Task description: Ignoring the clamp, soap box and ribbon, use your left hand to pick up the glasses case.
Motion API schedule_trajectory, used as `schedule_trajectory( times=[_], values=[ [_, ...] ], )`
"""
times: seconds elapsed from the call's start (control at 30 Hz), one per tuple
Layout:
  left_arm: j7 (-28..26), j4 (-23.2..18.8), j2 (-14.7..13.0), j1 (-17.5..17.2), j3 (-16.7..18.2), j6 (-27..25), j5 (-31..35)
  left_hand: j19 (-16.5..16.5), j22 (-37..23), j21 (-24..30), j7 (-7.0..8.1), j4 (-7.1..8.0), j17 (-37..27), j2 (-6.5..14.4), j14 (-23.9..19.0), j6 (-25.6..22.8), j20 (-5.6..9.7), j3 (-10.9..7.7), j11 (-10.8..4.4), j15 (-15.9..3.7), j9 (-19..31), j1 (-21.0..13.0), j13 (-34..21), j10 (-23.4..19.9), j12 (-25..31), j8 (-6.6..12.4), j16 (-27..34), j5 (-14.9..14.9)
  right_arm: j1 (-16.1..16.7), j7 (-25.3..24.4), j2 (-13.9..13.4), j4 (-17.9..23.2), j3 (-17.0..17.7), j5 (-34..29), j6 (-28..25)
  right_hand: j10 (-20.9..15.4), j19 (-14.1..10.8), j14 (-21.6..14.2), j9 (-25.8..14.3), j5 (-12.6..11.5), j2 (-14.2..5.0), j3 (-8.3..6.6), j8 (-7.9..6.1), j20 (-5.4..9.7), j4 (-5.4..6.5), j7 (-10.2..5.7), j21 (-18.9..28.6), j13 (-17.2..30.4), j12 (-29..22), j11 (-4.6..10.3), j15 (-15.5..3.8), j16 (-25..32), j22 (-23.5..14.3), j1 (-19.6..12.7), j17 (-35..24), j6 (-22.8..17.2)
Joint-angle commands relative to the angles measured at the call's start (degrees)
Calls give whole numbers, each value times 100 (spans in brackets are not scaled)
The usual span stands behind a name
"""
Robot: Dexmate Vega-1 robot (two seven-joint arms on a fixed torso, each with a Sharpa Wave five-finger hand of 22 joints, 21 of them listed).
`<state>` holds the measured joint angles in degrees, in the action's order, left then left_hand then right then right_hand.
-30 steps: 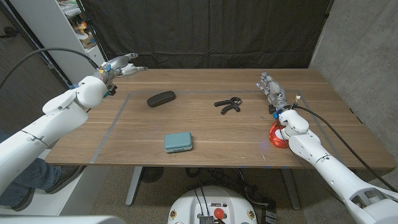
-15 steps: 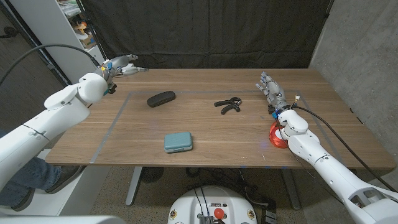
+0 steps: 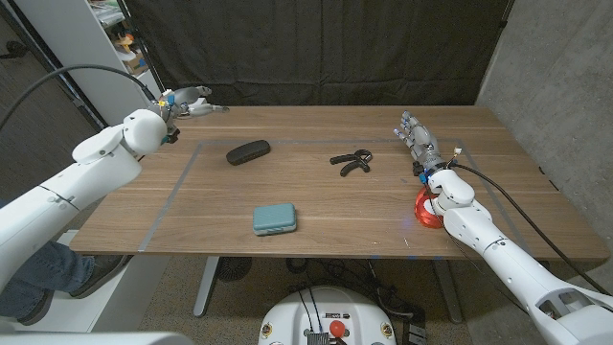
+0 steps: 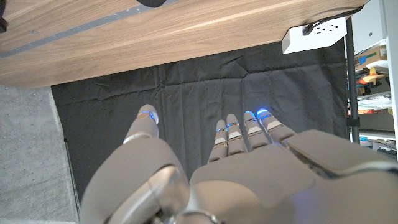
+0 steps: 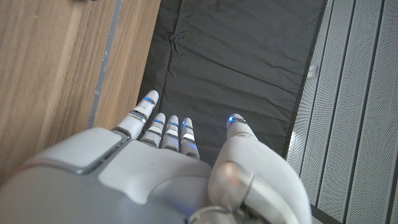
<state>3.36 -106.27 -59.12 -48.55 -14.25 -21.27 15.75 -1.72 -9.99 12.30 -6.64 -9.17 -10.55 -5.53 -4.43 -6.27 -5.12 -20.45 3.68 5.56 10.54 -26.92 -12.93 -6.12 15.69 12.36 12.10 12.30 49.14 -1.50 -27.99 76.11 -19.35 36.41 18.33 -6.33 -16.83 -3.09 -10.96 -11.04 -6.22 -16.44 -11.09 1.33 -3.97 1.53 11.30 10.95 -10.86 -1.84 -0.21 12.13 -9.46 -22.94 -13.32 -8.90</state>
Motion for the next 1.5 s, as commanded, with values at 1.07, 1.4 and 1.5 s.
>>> schedule_trajectory(
  times=[1.07, 1.4, 1.5],
  values=[
    [589, 387, 298, 976, -1106, -165, 674, -48, -28, 1, 4, 32, -16, -158, -61, -88, -44, 89, -44, -37, 25, -20, -52, -77, 39, -3, 2, 98, 13, 141, -61, -80, 99, 98, 67, -58, -58, -93, -5, -15, -41, 7, -23, -10, -24, -24, -10, 3, -43, 7, 1, 50, -34, 56, -3, -25],
    [734, 428, 363, 1047, -1190, -317, 653, -211, -28, 37, 0, 47, -14, -209, -126, -95, 55, 140, -38, -69, 27, -47, -66, -128, 50, -20, 1, 155, 3, 179, -77, -77, 109, 114, 68, -59, -59, -94, -4, -15, -44, 9, -22, -8, -28, -29, -11, 3, -42, 6, 11, 49, -34, 58, -2, -22],
    [744, 423, 371, 1058, -1198, -388, 655, -213, -28, 34, 2, 49, -13, -215, -131, -94, 24, 147, -36, -69, 27, -50, -68, -125, 48, -23, -1, 162, 11, 175, -82, -71, 112, 115, 65, -60, -59, -93, -4, -16, -44, 8, -22, -10, -31, -25, -12, 3, -42, 10, 11, 48, -34, 56, -1, -23]
  ],
)
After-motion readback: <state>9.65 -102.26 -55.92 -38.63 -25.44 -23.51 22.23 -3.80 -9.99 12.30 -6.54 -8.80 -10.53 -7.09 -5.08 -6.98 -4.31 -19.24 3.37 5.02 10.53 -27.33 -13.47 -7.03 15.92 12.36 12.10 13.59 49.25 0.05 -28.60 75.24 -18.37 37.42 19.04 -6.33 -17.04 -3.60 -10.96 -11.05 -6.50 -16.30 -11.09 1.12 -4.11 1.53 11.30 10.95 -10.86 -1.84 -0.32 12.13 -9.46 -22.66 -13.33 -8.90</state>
